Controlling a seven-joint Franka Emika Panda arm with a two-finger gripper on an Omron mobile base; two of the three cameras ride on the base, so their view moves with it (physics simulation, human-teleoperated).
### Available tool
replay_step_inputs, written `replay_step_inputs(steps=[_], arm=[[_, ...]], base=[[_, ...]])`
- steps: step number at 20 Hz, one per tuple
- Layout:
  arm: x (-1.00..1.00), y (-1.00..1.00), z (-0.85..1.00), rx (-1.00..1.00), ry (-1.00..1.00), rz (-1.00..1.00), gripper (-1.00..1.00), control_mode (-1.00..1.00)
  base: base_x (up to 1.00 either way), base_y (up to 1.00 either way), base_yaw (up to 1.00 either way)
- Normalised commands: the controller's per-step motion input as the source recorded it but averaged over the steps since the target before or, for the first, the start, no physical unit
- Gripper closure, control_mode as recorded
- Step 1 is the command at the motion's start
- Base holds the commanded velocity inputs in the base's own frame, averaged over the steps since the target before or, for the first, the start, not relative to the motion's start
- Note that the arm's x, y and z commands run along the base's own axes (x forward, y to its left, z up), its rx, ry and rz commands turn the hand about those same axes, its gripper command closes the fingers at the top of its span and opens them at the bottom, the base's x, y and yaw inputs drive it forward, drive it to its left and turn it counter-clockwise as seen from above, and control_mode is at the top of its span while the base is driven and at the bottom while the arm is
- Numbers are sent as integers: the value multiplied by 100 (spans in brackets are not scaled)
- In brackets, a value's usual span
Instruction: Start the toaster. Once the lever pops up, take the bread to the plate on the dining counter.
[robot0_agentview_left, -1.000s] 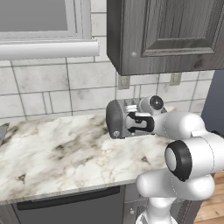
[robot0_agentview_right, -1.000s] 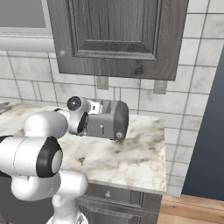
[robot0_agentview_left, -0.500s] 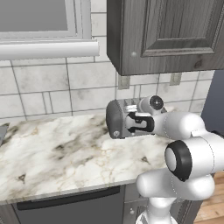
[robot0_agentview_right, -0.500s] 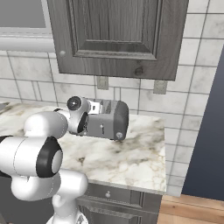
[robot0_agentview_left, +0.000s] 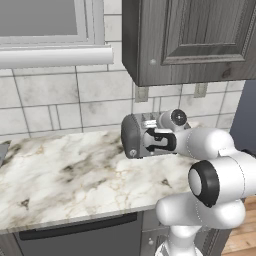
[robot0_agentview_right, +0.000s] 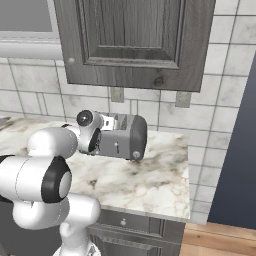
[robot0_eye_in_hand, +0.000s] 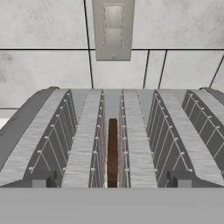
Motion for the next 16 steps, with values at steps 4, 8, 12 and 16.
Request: replay_step_inputs(steps=[4,8,12,16], arm=[[0,0,0,0,0,0,-100,-100],[0,0,0,0,0,0,-100,-100],[0,0,0,0,0,0,-100,-100],[0,0,0,0,0,0,-100,-100]], base=[[0,0,0],[0,0,0],[0,0,0],[0,0,0]])
